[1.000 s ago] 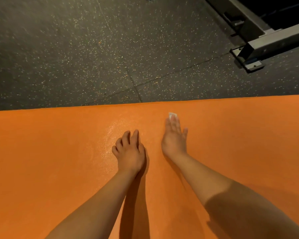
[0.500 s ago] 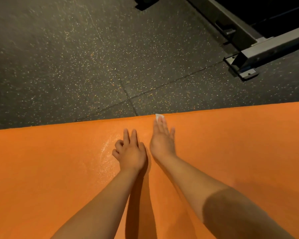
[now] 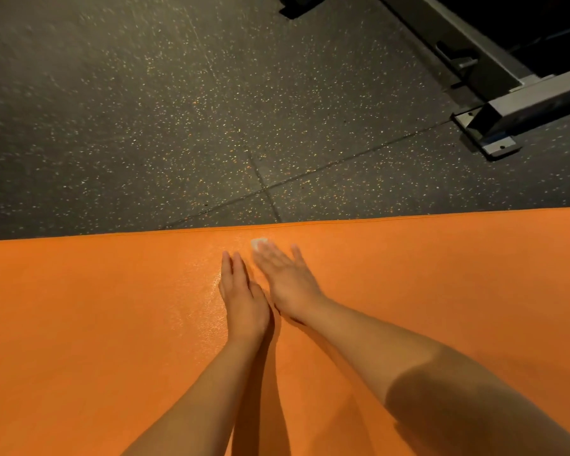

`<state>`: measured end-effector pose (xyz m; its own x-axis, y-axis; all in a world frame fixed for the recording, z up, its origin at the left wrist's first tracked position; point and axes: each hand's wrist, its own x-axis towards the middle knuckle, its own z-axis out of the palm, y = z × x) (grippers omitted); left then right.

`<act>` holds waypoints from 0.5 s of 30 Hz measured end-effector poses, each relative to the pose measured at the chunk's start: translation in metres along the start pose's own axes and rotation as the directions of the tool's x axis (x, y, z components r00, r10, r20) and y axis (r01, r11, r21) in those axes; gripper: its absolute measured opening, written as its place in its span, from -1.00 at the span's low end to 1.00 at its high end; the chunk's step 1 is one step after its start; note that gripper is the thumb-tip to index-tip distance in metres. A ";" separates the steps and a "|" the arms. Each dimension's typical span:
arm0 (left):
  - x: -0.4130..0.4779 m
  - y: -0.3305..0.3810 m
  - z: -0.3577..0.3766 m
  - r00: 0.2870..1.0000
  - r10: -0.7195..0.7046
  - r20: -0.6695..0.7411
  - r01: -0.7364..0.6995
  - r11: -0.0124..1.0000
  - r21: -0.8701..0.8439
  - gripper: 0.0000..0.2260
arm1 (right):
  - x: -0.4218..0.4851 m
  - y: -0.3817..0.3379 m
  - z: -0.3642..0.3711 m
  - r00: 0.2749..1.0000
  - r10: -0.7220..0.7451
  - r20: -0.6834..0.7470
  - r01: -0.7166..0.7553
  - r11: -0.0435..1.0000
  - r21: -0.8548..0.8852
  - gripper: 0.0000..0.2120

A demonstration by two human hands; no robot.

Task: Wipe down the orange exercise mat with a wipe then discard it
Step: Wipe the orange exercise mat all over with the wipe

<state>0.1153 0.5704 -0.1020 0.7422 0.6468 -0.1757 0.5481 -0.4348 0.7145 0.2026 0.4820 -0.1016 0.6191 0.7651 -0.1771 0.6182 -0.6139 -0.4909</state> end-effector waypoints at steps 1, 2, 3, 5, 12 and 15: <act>-0.002 0.000 -0.001 0.999 -0.034 -0.018 0.034 0.999 -0.026 -0.46 | -0.006 -0.004 0.004 0.994 -0.093 0.049 0.093 0.996 0.002 -0.36; -0.005 0.003 0.000 0.999 -0.039 -0.018 0.039 0.999 -0.025 -0.46 | -0.013 -0.004 0.006 0.985 -0.149 0.083 0.149 0.989 0.006 -0.39; -0.008 0.005 0.002 1.000 -0.018 -0.006 0.018 1.000 0.008 -0.46 | -0.018 -0.002 0.006 0.980 -0.171 0.101 0.172 0.985 0.004 -0.40; -0.015 0.010 0.010 0.998 0.047 0.040 -0.052 0.989 0.139 -0.46 | -0.026 0.010 0.003 0.988 -0.138 0.075 0.141 0.989 -0.039 -0.40; -0.046 0.029 0.047 0.965 0.143 0.221 -0.221 0.896 0.385 -0.48 | -0.047 0.054 -0.020 0.925 0.348 -0.152 -0.357 0.933 -0.035 -0.25; -0.056 0.028 0.049 0.978 0.112 0.178 -0.175 0.903 0.392 -0.51 | -0.072 0.059 -0.018 0.989 0.147 -0.035 -0.150 0.982 -0.118 -0.32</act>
<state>0.1076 0.4914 -0.1053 0.8557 0.4720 -0.2121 0.5163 -0.7515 0.4106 0.2027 0.3870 -0.1020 0.7197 0.6594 -0.2174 0.5712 -0.7403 -0.3544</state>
